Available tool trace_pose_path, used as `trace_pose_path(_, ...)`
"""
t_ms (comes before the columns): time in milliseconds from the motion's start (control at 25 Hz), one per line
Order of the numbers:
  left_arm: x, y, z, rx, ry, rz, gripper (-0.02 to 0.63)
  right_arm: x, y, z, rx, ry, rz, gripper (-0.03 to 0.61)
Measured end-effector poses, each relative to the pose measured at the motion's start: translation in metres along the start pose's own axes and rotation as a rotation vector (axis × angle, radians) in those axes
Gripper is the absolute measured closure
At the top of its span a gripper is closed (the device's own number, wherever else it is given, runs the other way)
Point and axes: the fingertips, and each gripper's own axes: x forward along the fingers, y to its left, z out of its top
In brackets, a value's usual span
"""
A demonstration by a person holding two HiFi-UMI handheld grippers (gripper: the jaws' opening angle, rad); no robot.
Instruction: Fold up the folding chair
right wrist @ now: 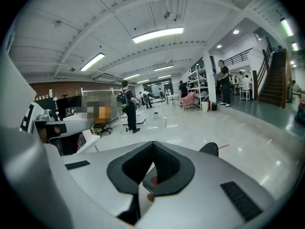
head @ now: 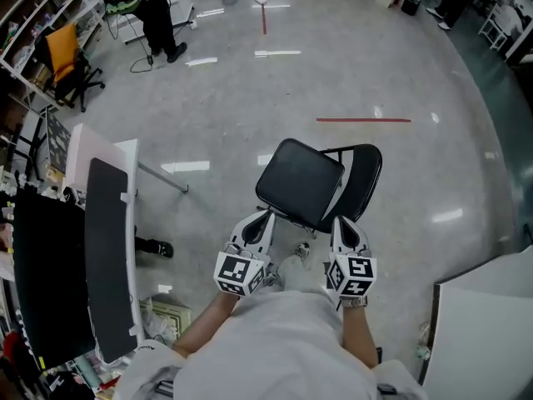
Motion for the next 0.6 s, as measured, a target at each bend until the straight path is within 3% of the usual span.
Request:
trace_pose_path(360,0.082,0.012,0.017,0.051,0.007,0.007,0.603,0.058,-0.05,0.031,-0.002,-0.007,0.012,0.574)
trace_pose_path(600,0.11,0.009,0.018,0.027,0.01,0.026,0.603,0.072,-0.081,0.042,0.002,-0.001,-0.011,0.574)
